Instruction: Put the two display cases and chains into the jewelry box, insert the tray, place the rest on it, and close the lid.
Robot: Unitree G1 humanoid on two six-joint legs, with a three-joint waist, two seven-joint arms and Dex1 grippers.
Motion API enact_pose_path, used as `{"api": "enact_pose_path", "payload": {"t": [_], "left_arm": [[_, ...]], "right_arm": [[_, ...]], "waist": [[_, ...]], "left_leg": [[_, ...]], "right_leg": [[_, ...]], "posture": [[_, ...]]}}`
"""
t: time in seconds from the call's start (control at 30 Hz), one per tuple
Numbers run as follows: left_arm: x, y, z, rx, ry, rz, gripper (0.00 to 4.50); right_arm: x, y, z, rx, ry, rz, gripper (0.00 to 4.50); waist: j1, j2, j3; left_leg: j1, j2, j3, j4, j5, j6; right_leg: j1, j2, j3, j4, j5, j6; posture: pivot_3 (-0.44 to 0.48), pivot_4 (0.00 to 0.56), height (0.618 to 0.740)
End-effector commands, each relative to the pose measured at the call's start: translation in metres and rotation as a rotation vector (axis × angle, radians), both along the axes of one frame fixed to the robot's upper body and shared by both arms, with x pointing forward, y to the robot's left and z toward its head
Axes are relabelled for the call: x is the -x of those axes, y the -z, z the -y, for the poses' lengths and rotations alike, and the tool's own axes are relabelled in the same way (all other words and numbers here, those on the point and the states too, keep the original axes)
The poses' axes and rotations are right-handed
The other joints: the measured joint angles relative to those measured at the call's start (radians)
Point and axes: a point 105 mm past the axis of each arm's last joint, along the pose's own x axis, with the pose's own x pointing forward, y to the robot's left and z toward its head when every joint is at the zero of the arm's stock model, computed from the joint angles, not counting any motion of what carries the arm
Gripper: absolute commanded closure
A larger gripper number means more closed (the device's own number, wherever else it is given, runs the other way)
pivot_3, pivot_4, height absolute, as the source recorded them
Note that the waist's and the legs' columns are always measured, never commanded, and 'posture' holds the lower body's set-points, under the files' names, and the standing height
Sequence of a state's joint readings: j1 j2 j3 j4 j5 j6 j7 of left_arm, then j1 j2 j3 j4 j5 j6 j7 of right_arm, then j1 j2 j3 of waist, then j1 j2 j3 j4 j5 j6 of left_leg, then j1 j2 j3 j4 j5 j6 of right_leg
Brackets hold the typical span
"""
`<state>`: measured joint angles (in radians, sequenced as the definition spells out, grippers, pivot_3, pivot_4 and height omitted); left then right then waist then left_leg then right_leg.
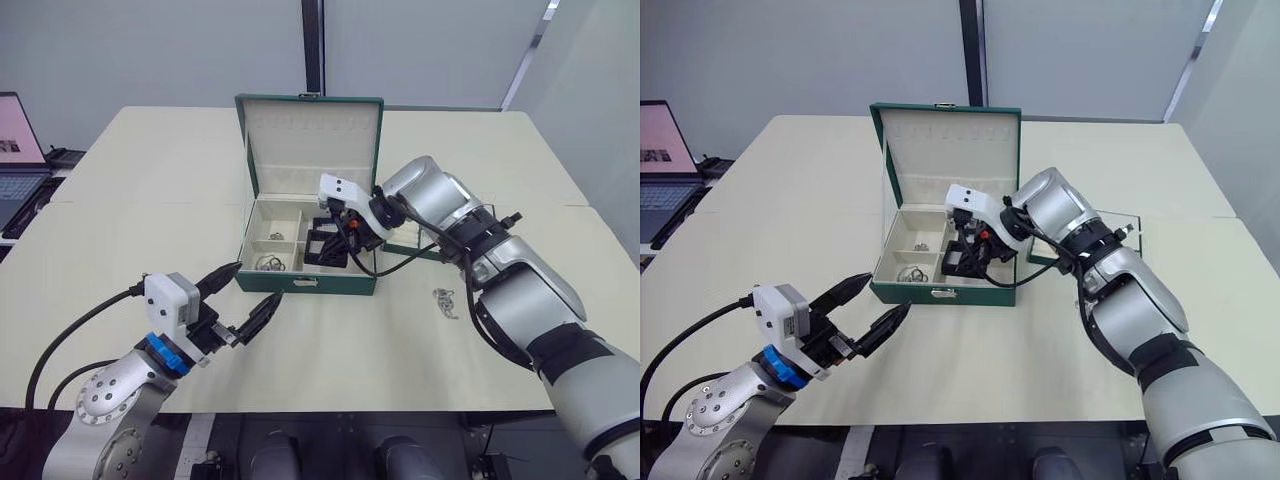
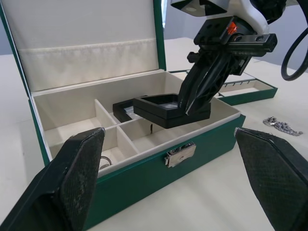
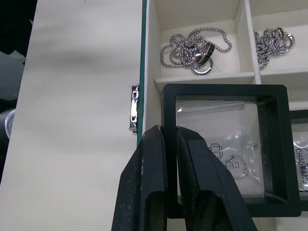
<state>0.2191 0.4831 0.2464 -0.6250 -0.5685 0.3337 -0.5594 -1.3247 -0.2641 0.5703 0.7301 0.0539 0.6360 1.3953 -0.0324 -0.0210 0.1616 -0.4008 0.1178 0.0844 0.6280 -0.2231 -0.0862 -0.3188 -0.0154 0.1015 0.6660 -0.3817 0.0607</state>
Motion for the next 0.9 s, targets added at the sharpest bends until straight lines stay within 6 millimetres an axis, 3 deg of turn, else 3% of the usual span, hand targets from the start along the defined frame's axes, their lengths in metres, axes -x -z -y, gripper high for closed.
{"api": "enact_pose_path", "payload": {"t": [0.03,0.4,0.9], "left_arm": [[0.002,-0.013,0.003,-0.008,-0.013,0.072,0.0],[0.005,-0.013,0.006,-0.024,-0.013,0.072,0.0],[0.001,-0.012,0.007,-0.022,0.003,0.074,0.0]], "right_arm": [[-0.002,-0.01,-0.003,0.002,-0.027,0.048,4.42],[-0.002,0.0,-0.002,0.027,-0.021,0.024,4.42],[0.004,-0.011,-0.006,-0.011,0.022,-0.007,4.42]], "waist": [[0.0,0.0,0.0],[0.0,0.0,0.0],[0.0,0.0,0.0]], "left_leg": [[0.0,0.0,0.0,0.0,0.0,0.0],[0.0,0.0,0.0,0.0,0.0,0.0],[0.0,0.0,0.0,-0.001,0.0,0.0]], "right_leg": [[0.0,0.0,0.0,0.0,0.0,0.0],[0.0,0.0,0.0,0.0,0.0,0.0],[0.0,0.0,0.0,-0.001,0.0,0.0]], "posture": [[0.0,0.15,0.74],[0.0,0.15,0.74],[0.0,0.15,0.74]]}}
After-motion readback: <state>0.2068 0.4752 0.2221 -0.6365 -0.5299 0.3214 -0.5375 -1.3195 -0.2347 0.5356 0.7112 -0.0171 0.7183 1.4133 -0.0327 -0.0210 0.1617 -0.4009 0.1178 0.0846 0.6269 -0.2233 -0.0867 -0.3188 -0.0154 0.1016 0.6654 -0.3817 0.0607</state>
